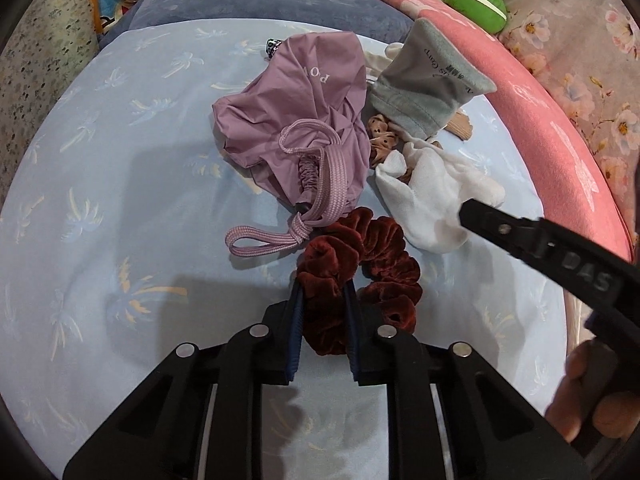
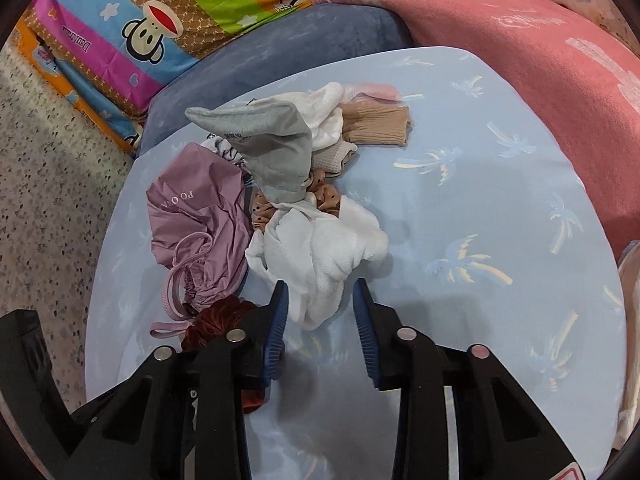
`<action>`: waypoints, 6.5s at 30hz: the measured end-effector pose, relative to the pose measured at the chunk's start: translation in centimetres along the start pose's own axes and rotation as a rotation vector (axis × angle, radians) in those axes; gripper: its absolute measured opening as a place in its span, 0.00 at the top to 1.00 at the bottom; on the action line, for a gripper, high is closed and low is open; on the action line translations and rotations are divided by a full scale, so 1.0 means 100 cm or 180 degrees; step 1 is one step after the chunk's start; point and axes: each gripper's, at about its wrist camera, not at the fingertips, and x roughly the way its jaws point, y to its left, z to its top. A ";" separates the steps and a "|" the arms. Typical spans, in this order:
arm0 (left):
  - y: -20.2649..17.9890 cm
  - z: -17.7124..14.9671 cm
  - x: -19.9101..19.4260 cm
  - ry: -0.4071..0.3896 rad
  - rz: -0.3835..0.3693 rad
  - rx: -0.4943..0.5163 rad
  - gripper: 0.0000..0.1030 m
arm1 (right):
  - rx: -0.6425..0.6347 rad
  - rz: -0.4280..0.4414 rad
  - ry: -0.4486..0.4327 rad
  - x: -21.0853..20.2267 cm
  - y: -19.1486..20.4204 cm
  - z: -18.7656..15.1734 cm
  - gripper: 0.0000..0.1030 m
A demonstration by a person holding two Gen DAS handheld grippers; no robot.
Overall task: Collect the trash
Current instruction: 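Grasp the white cloth with the right gripper while the left holds the scrunchie, then carry the scrunchie and white cloth in both grippers over the white bin, then open both grippers to drop the scrunchie and white cloth into the bin, then move both open grippers back over the remaining fabric pile, then close the left gripper on the mauve drawstring pouch, then grasp the grey sock with the right gripper while the left holds the pouch, then lift the grey sock with the right gripper toward the white bin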
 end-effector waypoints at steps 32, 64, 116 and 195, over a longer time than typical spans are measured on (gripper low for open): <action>-0.121 0.026 -0.122 -0.0961 -0.0483 0.0704 0.86 | 0.0074 0.0089 -0.1368 -0.234 -0.054 0.004 0.95; -0.343 -0.037 -0.124 -0.0916 -0.1113 0.1975 0.85 | 0.0918 -0.0507 -0.1872 -0.362 -0.259 -0.083 0.95; -0.237 -0.002 -0.098 -0.0951 -0.0550 0.1368 0.35 | 0.0511 -0.0348 -0.1306 -0.266 -0.171 -0.056 0.70; -0.086 0.070 -0.093 -0.0957 -0.0295 0.0562 0.93 | 0.0003 0.0276 -0.1087 -0.164 -0.009 0.028 0.97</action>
